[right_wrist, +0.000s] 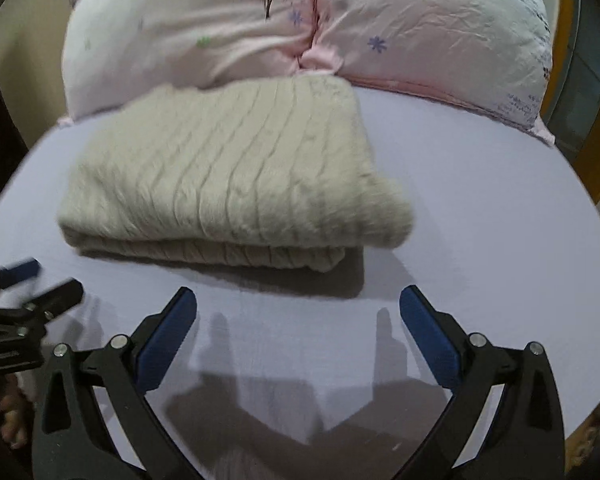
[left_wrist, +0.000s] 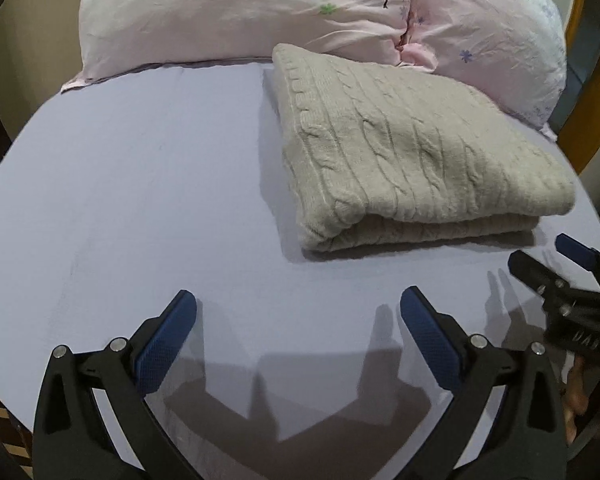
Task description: Fold small clothes
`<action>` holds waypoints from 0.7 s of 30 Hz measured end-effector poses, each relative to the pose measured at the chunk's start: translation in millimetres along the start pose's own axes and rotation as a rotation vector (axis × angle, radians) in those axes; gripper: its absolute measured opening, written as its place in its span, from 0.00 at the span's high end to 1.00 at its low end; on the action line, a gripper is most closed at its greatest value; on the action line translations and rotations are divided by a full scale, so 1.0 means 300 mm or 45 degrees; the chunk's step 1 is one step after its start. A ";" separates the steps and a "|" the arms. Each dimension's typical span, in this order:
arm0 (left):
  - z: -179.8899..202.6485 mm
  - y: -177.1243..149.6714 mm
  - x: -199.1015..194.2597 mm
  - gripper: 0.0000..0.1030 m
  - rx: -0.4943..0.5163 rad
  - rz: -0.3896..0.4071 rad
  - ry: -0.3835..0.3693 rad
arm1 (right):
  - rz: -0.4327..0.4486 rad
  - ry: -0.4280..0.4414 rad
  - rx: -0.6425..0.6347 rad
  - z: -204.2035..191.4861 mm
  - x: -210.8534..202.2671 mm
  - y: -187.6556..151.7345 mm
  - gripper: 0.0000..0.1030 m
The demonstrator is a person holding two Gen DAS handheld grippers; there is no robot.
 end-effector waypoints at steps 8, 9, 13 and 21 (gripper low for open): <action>0.025 0.005 0.016 0.01 0.048 -0.053 0.085 | -0.069 -0.034 0.062 0.010 0.042 -0.043 0.02; 0.027 0.009 0.018 0.01 0.051 -0.055 0.084 | -0.068 -0.035 0.065 0.007 0.040 -0.045 0.02; 0.028 0.003 0.011 0.01 0.059 -0.043 0.078 | -0.064 -0.038 0.067 0.003 0.033 -0.046 0.02; 0.026 0.007 0.011 0.01 0.050 -0.042 0.089 | -0.057 -0.034 0.062 0.009 0.033 -0.042 0.02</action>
Point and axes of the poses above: each gripper's, at about its wrist camera, not at the fingertips, and x roughly the way its jaws point, z to its right, y to its top, the point moved 4 cm from there along x, roughly the way its jaws point, and after that the axes turned 6 degrees about z, right-handed, at the moved point
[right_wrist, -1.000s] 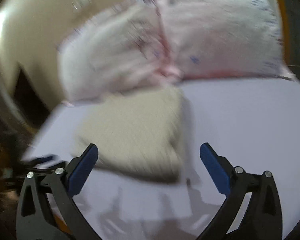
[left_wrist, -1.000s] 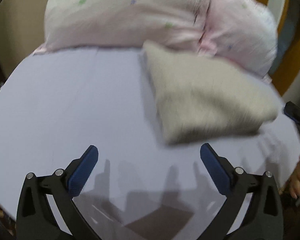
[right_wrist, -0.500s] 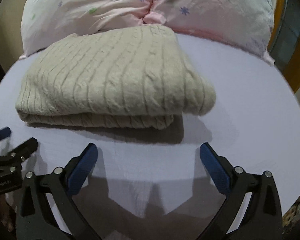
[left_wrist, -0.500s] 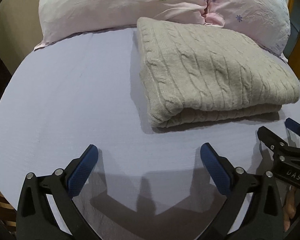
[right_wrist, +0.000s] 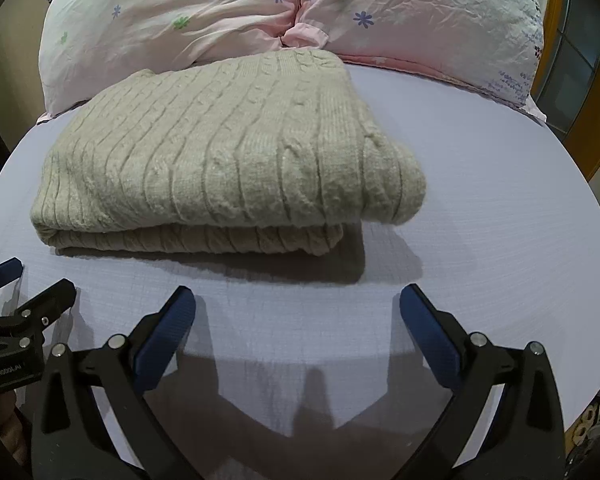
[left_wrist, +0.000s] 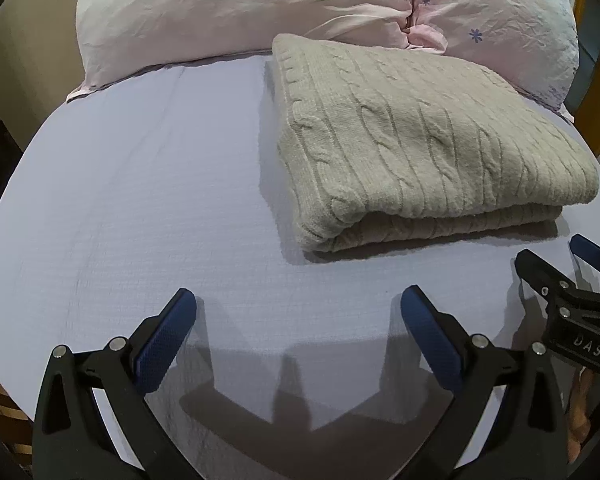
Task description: Fold small clothes
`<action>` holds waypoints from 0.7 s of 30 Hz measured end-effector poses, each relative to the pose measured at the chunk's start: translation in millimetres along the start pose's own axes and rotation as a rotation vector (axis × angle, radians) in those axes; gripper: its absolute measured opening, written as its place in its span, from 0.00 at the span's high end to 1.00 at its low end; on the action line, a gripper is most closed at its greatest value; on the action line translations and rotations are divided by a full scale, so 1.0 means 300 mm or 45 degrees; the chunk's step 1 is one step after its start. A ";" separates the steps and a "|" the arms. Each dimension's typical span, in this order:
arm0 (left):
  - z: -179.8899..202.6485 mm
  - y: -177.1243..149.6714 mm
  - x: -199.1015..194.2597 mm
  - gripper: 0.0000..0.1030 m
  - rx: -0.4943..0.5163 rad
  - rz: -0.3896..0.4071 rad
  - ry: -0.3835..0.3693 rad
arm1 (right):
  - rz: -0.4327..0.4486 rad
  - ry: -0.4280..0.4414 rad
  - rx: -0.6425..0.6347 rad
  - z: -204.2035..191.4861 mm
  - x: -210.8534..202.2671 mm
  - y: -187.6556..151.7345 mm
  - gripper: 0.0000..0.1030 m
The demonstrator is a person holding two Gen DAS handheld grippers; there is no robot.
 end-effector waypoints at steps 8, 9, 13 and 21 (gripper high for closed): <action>-0.004 -0.001 0.000 0.01 0.001 0.010 -0.001 | 0.007 0.004 -0.006 0.002 -0.003 0.001 0.02; -0.005 0.000 0.001 0.01 0.002 0.011 -0.002 | 0.008 0.005 -0.006 0.002 -0.003 0.001 0.02; -0.005 0.000 0.000 0.01 0.002 0.015 -0.001 | 0.009 0.006 -0.007 0.004 -0.004 0.001 0.02; -0.007 -0.001 -0.001 0.01 0.003 0.015 -0.002 | 0.009 0.005 -0.007 0.002 -0.004 0.001 0.02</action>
Point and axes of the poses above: each gripper's, at about its wrist camera, not at the fingertips, and x roughly the way its jaws point, z to its right, y to its top, the point moved 4 cm from there along x, roughly the way its jaws point, and after that the axes turned 6 degrees about z, right-handed, at the moved point
